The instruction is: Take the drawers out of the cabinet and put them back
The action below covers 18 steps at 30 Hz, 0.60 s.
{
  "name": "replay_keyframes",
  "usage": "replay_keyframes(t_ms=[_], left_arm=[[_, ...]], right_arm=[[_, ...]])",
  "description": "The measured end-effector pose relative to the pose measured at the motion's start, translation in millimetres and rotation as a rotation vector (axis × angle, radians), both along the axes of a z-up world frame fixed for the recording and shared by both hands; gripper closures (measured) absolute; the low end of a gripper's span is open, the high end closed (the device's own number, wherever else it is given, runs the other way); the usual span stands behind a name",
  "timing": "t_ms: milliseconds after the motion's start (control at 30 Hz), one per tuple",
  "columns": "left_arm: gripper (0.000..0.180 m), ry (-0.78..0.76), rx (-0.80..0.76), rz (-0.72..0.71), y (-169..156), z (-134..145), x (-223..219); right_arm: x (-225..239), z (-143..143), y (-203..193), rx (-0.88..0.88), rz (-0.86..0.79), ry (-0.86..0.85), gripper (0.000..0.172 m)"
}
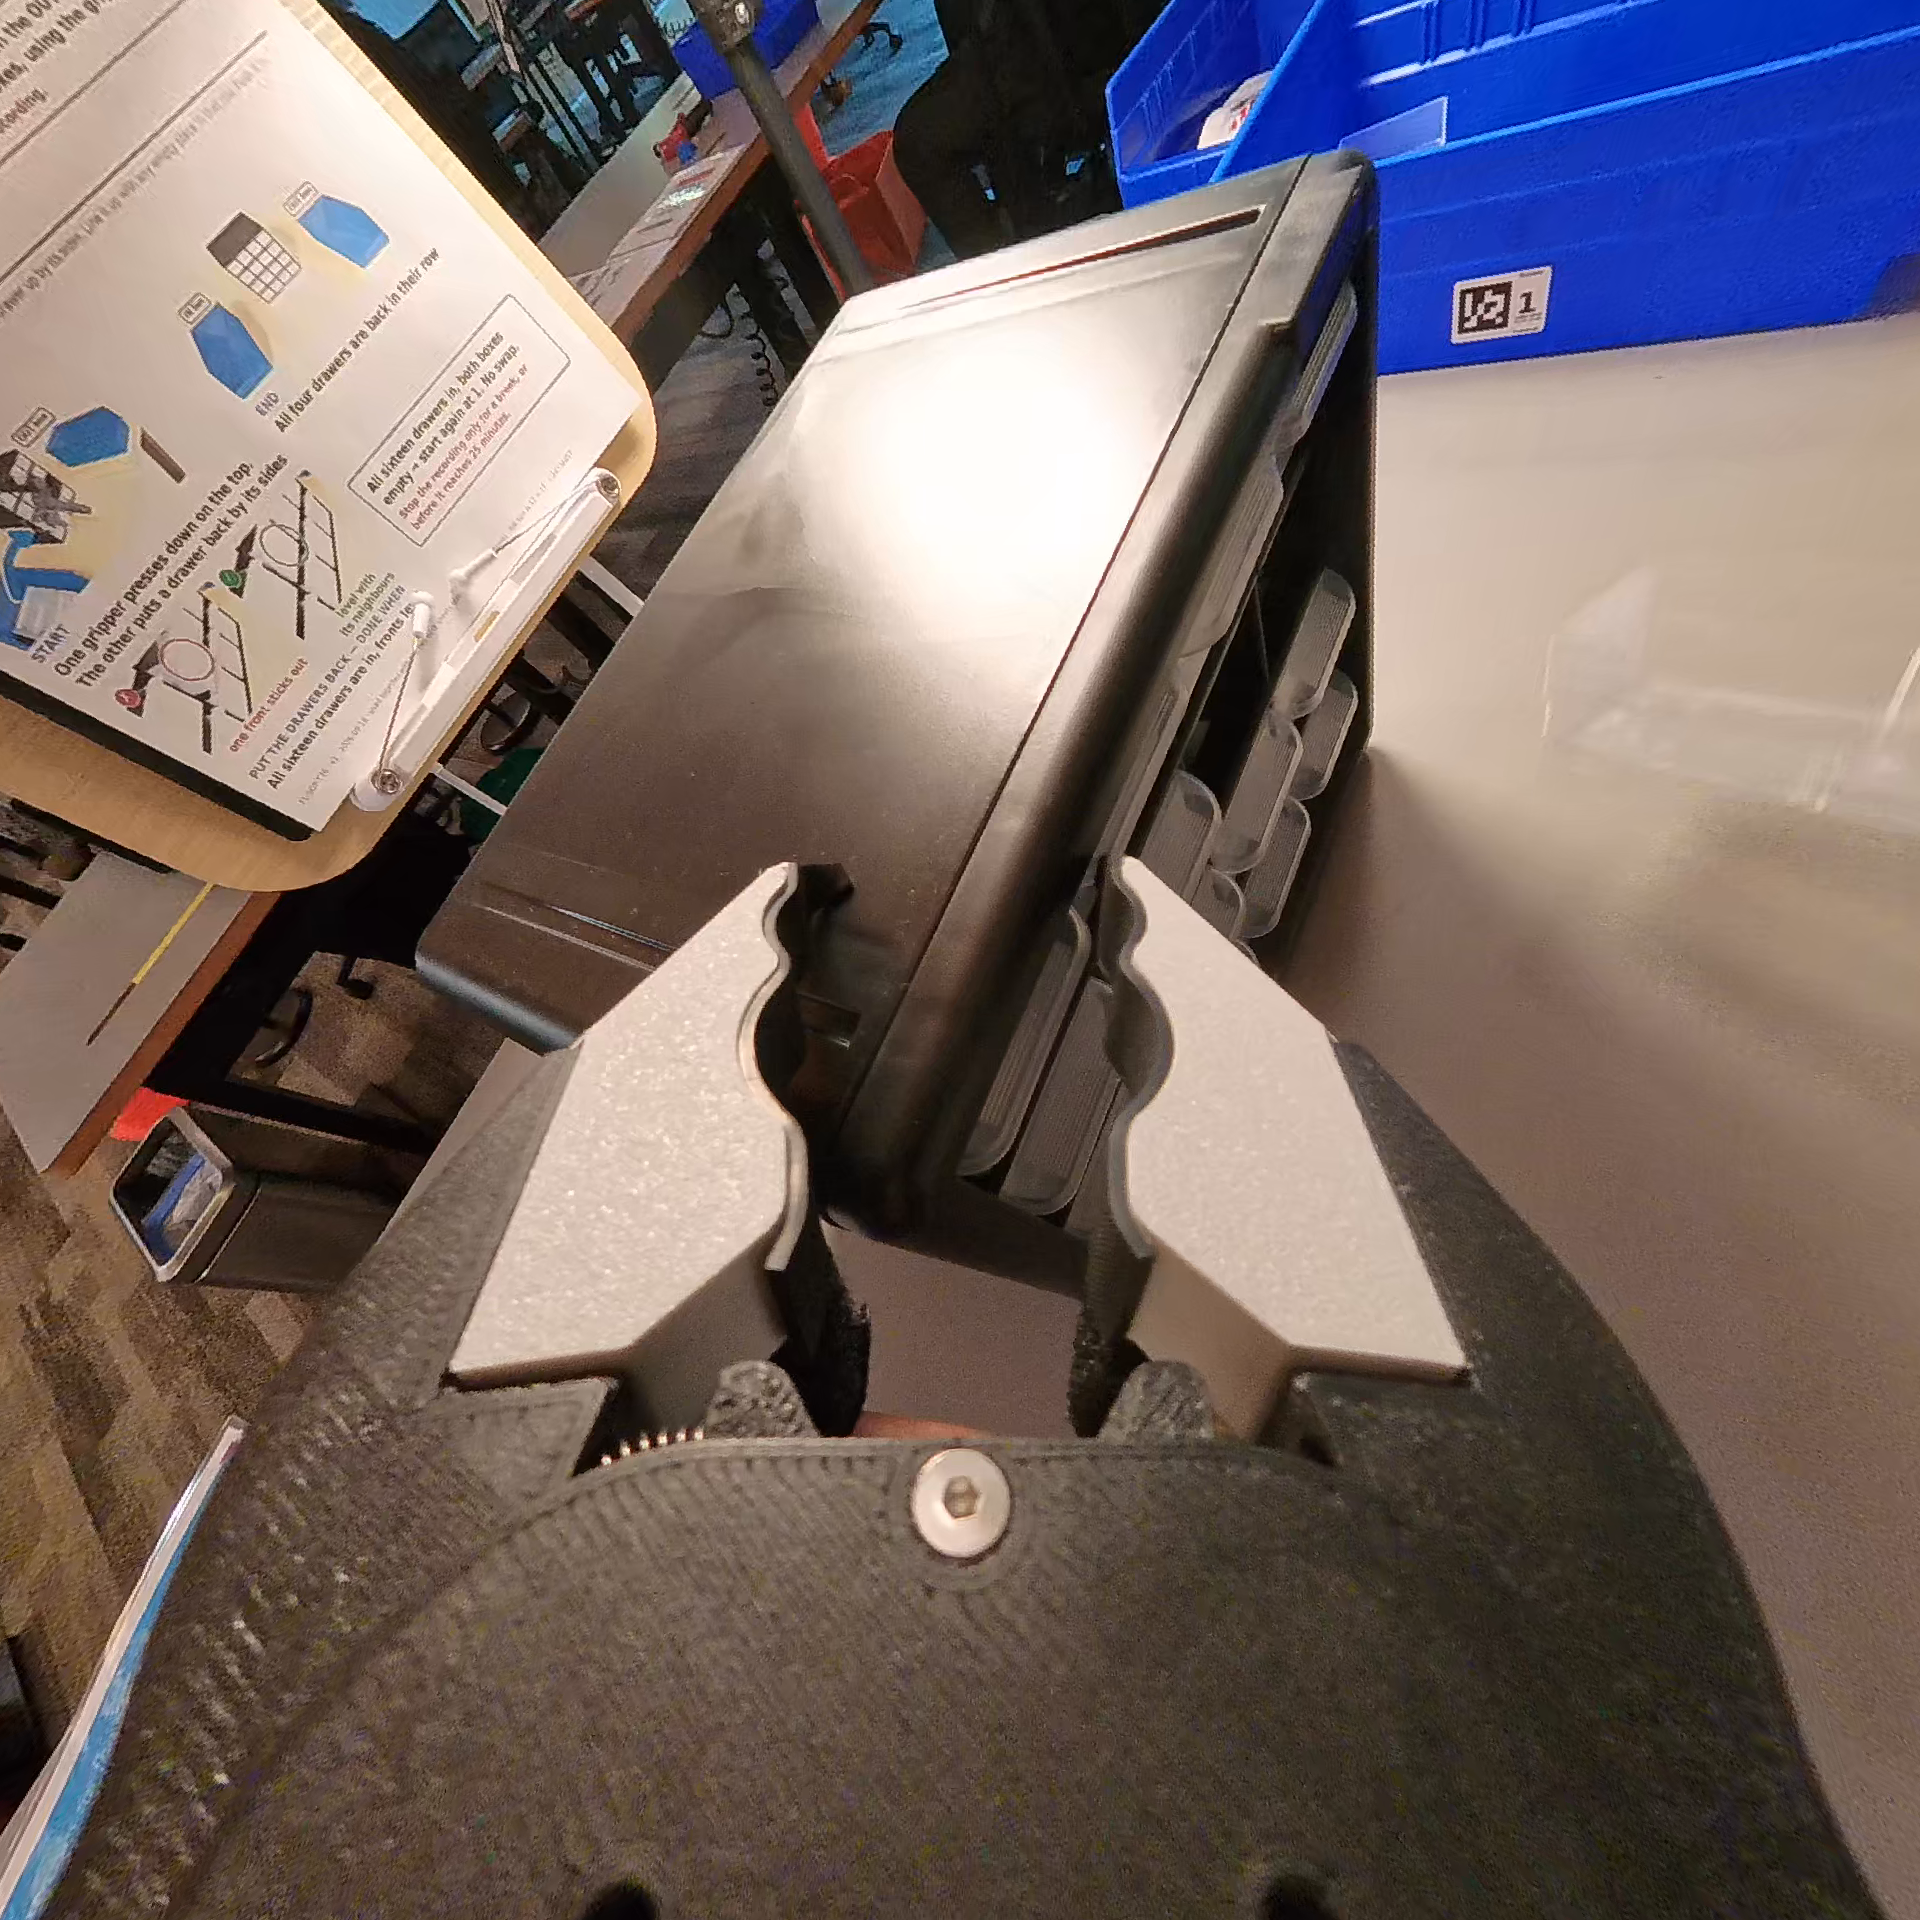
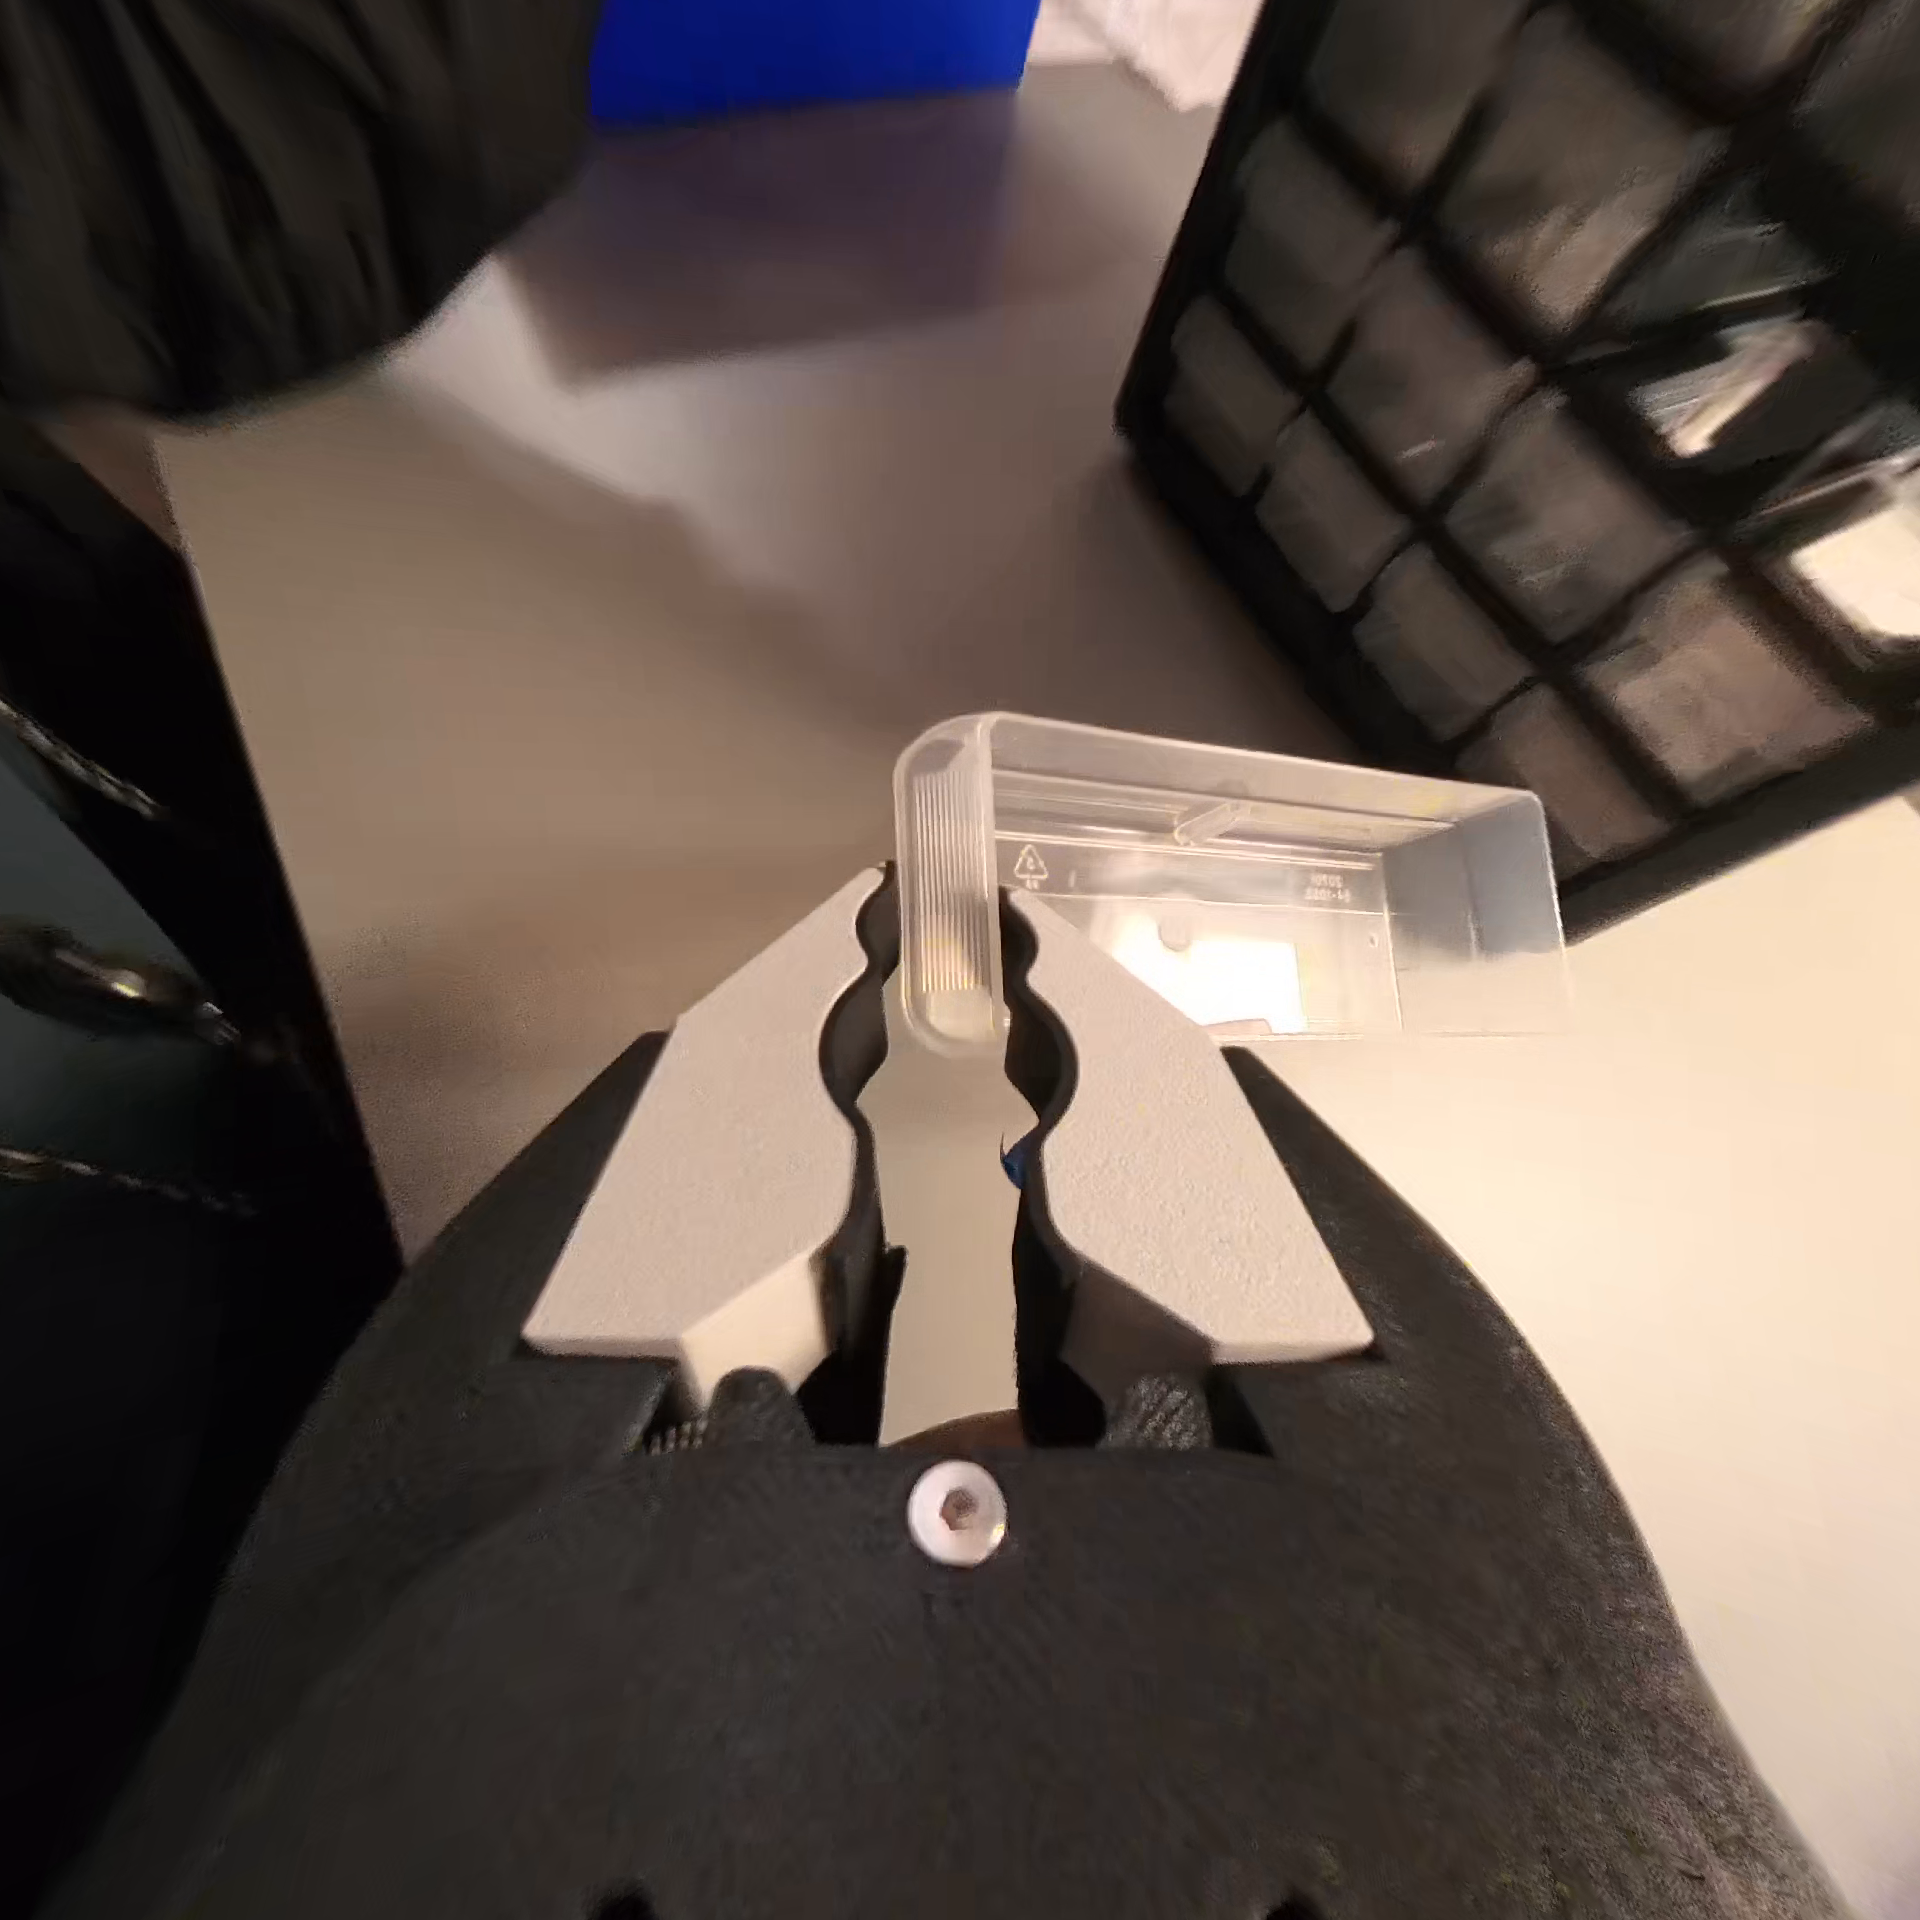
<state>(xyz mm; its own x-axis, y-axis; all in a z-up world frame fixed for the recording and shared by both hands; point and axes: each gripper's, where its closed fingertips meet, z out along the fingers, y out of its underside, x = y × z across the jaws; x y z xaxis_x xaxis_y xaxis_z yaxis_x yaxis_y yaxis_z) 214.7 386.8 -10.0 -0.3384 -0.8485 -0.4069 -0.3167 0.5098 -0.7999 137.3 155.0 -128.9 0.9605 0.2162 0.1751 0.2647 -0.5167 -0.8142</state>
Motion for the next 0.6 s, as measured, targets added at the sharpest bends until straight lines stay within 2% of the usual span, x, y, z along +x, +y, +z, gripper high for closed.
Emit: replay_keyframes(t_ms=[33,167,267,333,433,500,600], left_arm=[[0.124,0.0,0.0,-0.001,0,0,0],[0.124,0.001,-0.001,-0.001,0,0,0],[0.124,0.001,0.001,0.0,0,0,0],[0.124,0.001,0.001,0.001,0,0,0],[0.124,0.002,0.005,0.002,0,0,0],[0.124,0.002,0.007,0.004,0,0,0],[0.124,0.0,0.008,0.004,0,0,0]], right_arm=[[5,14,-3,0.035,-0.015,0.048,0.154],[60,73,-24,0.183,-0.171,0.098,0.154],[128,112,-54,0.237,-0.362,0.035,0.154],[183,122,-78,0.217,-0.512,0.0,0.154],[258,106,-110,0.113,-0.698,0.015,0.154],[301,80,-126,0.042,-0.792,0.051,0.154],[342,40,-134,-0.033,-0.847,0.113,0.154]])
